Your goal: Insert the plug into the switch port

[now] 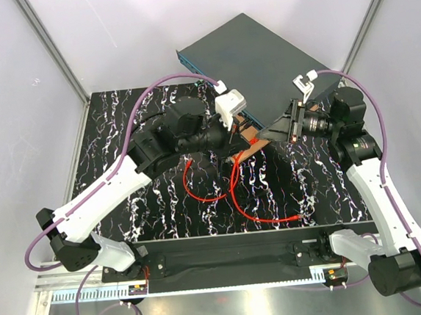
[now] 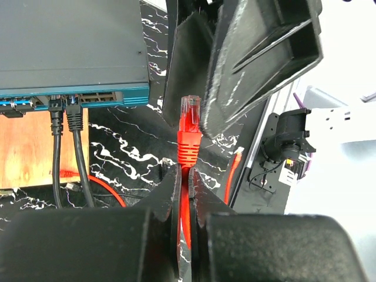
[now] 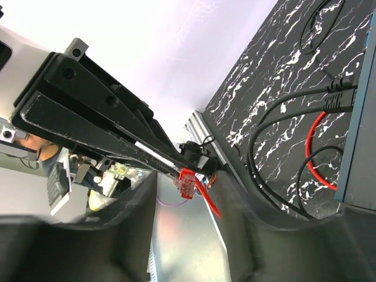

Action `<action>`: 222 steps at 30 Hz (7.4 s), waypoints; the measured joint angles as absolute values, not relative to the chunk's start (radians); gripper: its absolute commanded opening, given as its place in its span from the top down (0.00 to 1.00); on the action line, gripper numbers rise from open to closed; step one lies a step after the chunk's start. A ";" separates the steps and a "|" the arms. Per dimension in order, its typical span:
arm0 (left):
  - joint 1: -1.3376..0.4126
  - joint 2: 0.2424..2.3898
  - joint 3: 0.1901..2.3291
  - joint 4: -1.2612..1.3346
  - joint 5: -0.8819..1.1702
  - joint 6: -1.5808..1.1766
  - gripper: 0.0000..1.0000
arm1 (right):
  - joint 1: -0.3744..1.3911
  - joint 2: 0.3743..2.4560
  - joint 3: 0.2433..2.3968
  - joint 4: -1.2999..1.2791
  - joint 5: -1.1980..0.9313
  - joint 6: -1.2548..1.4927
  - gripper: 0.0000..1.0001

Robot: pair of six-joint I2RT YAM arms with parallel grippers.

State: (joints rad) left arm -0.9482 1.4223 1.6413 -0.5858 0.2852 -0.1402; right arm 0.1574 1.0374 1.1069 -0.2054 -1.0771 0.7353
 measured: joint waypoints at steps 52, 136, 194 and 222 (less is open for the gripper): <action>-0.967 1.446 1.628 -0.618 0.182 -0.042 1.00 | 0.152 1.065 1.061 -0.196 -1.026 0.912 0.15; -0.911 1.671 1.800 -0.739 0.019 -0.296 1.00 | -0.099 1.157 1.058 -0.266 -0.748 0.719 0.07; -0.886 1.778 1.971 -0.876 0.107 -0.244 1.00 | -0.119 1.165 0.972 -0.131 -0.831 0.894 1.00; -0.871 1.882 2.149 -0.988 0.153 -0.258 0.99 | -0.126 1.159 0.954 -0.096 -0.831 0.902 1.00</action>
State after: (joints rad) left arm -0.8715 1.8820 2.1487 -0.9882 0.1532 -0.2584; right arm -0.1257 1.1595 0.9543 -0.0963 -0.8314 0.9016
